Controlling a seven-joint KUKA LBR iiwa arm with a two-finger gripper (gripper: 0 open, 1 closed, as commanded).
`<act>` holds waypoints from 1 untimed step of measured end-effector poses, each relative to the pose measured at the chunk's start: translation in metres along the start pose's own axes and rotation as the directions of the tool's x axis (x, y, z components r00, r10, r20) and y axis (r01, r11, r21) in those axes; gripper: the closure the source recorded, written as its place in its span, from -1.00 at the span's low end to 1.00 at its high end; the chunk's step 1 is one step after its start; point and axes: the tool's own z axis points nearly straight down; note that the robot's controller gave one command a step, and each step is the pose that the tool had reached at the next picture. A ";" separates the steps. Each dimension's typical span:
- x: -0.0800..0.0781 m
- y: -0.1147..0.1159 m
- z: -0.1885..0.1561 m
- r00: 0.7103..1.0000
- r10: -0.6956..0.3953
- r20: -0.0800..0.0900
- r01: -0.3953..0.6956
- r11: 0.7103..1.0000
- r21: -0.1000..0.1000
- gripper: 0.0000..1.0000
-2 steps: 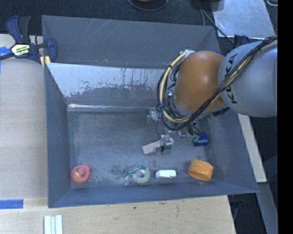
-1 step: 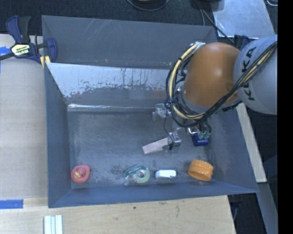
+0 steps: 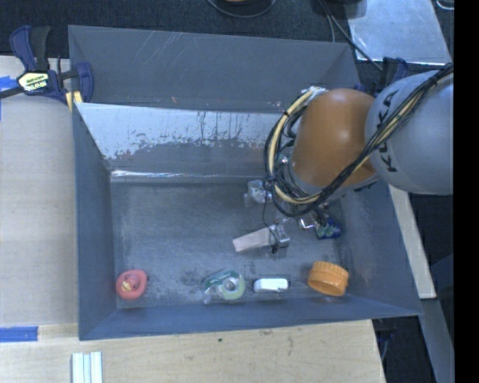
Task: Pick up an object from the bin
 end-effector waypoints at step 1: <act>-0.006 -0.002 0.033 0.996 0.087 0.003 -0.087 0.996 0.000 -1.00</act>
Offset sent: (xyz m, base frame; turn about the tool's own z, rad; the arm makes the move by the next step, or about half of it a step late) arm -0.0018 -0.0068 -0.0333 -0.1076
